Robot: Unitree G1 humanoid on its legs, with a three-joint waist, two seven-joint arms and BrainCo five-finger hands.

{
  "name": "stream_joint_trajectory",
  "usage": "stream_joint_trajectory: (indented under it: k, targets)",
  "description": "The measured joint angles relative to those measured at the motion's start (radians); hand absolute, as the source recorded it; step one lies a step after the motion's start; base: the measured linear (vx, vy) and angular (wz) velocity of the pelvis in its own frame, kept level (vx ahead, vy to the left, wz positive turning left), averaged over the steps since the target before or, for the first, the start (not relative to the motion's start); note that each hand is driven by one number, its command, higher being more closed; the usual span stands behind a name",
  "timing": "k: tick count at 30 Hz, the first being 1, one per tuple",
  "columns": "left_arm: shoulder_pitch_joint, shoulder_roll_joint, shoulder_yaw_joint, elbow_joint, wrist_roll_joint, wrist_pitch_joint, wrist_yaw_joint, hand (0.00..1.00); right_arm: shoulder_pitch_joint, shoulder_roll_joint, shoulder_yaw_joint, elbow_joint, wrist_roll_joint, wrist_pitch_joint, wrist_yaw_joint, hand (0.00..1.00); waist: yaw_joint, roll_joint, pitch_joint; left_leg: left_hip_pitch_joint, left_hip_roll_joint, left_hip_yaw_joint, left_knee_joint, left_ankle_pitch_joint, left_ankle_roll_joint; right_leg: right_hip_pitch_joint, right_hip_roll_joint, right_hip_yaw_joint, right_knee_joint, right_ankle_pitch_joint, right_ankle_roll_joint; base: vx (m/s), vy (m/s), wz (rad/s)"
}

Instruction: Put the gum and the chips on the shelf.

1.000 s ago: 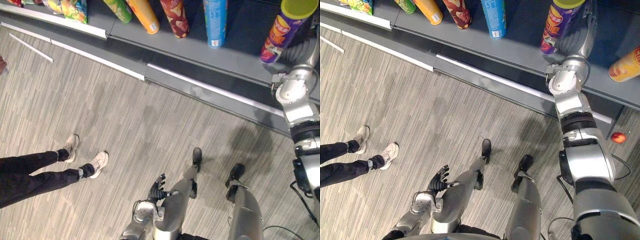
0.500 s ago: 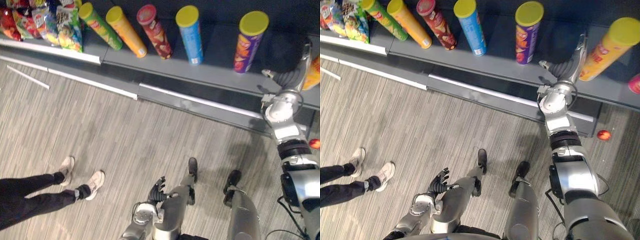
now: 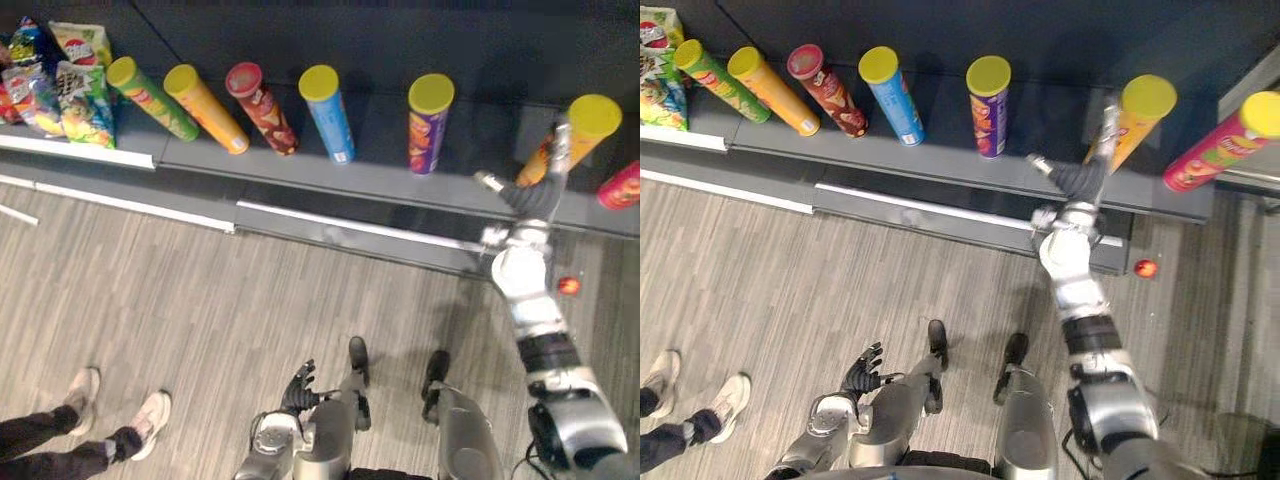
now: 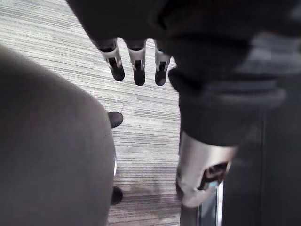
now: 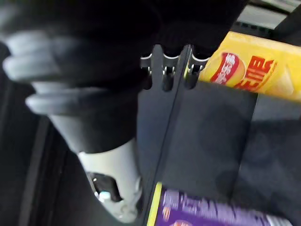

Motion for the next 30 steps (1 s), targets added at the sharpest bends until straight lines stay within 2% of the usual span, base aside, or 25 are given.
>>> stream_joint_trajectory:
  k: [1, 3, 5, 7, 10, 13, 15, 19, 22, 24, 28, 30]
  targets:
    - [0.002, 0.0, 0.009, 0.009, 0.015, 0.002, 0.0, 0.0, 0.033, 0.012, 0.022, -0.027, 0.0, 0.0, 0.025, 0.0, -0.007, -0.012, -0.013, 0.001, 0.001, 0.002, 0.0, -0.003, -0.001, 0.003, 0.002, 0.0, -0.005, 0.0, 0.0, 0.1, -0.027, -0.06]
    - [0.008, 0.002, 0.043, 0.033, 0.034, 0.007, 0.001, 0.0, 0.174, 0.042, 0.096, -0.129, 0.005, 0.001, 0.12, 0.0, -0.013, -0.054, -0.04, 0.041, 0.006, 0.021, 0.0, -0.016, -0.009, 0.05, 0.011, 0.01, -0.03, 0.002, -0.001, 0.11, -0.023, -0.14]
    - [0.011, 0.002, 0.051, 0.053, 0.065, 0.013, 0.004, 0.0, 0.282, 0.055, 0.138, -0.163, 0.026, 0.001, 0.181, 0.0, -0.014, -0.075, -0.083, 0.065, 0.005, 0.027, 0.0, -0.027, -0.013, 0.08, 0.014, 0.015, -0.052, 0.004, 0.002, 0.09, -0.003, -0.11]
    - [0.023, 0.0, 0.056, 0.082, 0.066, 0.015, 0.008, 0.0, 0.369, 0.059, 0.176, -0.176, 0.067, 0.0, 0.246, 0.0, -0.024, -0.084, -0.129, 0.074, 0.007, 0.034, 0.0, -0.044, -0.014, 0.092, 0.018, 0.022, -0.07, 0.008, 0.008, 0.08, 0.017, -0.13]
    - [0.028, -0.011, 0.085, 0.11, 0.079, 0.018, 0.028, 0.0, 0.465, 0.09, 0.229, -0.179, 0.122, 0.01, 0.316, 0.0, -0.043, -0.09, -0.156, 0.098, 0.006, 0.056, 0.0, -0.059, -0.012, 0.12, 0.02, 0.041, -0.099, 0.015, 0.019, 0.04, 0.033, -0.19]
    - [0.029, -0.019, 0.097, 0.146, 0.092, 0.026, 0.045, 0.0, 0.544, 0.108, 0.281, -0.18, 0.141, 0.029, 0.364, 0.0, -0.043, -0.093, -0.206, 0.105, 0.007, 0.078, -0.001, -0.069, -0.014, 0.127, 0.025, 0.059, -0.127, 0.026, 0.022, 0.03, 0.019, -0.18]
    - [0.029, -0.027, 0.116, 0.165, 0.093, 0.026, 0.047, 0.0, 0.571, 0.125, 0.291, -0.18, 0.141, 0.032, 0.386, 0.0, -0.048, -0.096, -0.216, 0.119, 0.009, 0.083, -0.001, -0.074, -0.014, 0.152, 0.031, 0.063, -0.151, 0.038, 0.022, 0.06, 0.001, -0.11]
    - [0.048, -0.031, 0.132, 0.168, 0.093, 0.026, 0.053, 0.0, 0.616, 0.133, 0.288, -0.169, 0.16, 0.068, 0.412, 0.0, -0.063, -0.111, -0.248, 0.136, 0.011, 0.088, -0.001, -0.085, -0.017, 0.177, 0.036, 0.067, -0.175, 0.041, 0.022, 0.05, -0.002, -0.03]
    - [0.055, -0.037, 0.158, 0.196, 0.091, 0.026, 0.054, 0.0, 0.671, 0.133, 0.258, -0.081, 0.159, 0.099, 0.434, 0.0, -0.066, -0.12, -0.284, 0.15, 0.012, 0.097, -0.001, -0.097, -0.021, 0.196, 0.038, 0.071, -0.194, 0.044, 0.021, 0.09, -0.001, -0.06]
    - [0.056, -0.038, 0.174, 0.212, 0.075, 0.027, 0.059, 0.0, 0.7, 0.133, 0.209, 0.054, 0.158, 0.126, 0.452, 0.0, -0.066, -0.121, -0.293, 0.174, 0.01, 0.108, -0.001, -0.108, -0.023, 0.221, 0.039, 0.079, -0.203, 0.044, 0.021, 0.1, 0.01, -0.11]
    - [0.056, -0.044, 0.233, 0.258, -0.028, 0.036, 0.063, 0.0, 0.733, 0.134, 0.121, 0.316, 0.156, 0.165, 0.469, 0.0, -0.07, -0.123, -0.299, 0.204, 0.008, 0.115, -0.002, -0.118, -0.033, 0.255, 0.039, 0.085, -0.219, 0.043, 0.021, 0.08, 0.009, -0.07]
    - [0.06, -0.051, 0.285, 0.286, -0.069, 0.047, 0.061, 0.0, 0.707, 0.172, 0.012, 0.44, 0.173, 0.193, 0.476, 0.0, -0.075, -0.125, -0.311, 0.214, 0.008, 0.123, -0.002, -0.119, -0.034, 0.263, 0.039, 0.087, -0.222, 0.043, 0.021, 0.04, 0.001, -0.06]
